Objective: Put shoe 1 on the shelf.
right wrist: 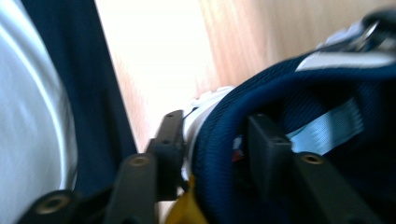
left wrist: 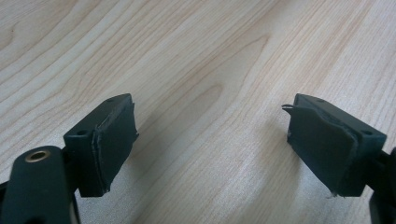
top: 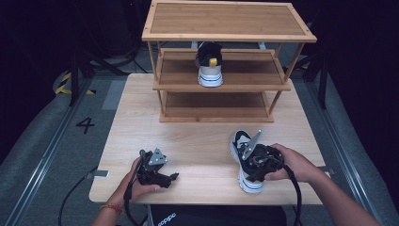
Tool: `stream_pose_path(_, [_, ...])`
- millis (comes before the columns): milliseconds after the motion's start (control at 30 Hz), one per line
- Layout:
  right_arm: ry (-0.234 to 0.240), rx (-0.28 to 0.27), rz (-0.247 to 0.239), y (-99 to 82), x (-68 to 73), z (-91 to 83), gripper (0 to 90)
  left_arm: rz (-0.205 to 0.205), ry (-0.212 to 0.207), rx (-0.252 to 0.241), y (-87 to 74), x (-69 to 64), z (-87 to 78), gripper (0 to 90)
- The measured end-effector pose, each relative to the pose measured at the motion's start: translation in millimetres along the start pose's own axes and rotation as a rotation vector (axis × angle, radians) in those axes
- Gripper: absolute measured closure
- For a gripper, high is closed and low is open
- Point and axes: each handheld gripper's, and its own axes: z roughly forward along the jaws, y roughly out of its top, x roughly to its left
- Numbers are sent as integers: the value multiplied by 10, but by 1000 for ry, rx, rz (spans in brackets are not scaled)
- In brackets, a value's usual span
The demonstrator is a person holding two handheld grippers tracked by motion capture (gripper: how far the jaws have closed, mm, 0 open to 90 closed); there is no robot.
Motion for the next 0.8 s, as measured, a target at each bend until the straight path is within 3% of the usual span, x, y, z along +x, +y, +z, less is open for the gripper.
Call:
stream_pose_path(133, [-26,-20,-14,-50,-7,-51,470,0,1,-2,-1,-2,0,160])
stream_pose_path(233, [-8,-22,-21,-114,9,-56,460,-5,0,-2,-2,-4,1,159])
stream_pose_path(333, [-37,5,-46,-153,45,9,538,-4,6,-3,-5,-6,-3,160])
stream_pose_path(567, [0,6,-84,-142,51,13,638,-13,8,0,-11,-10,-9,160])
stream_pose_path(633, [22,-23,-87,-126,44,-10,668,-10,6,-1,-11,-7,-9,160])
stream_pose_path(800, [5,-19,-108,-69,70,-24,679,-5,4,-3,-13,-3,-9,160])
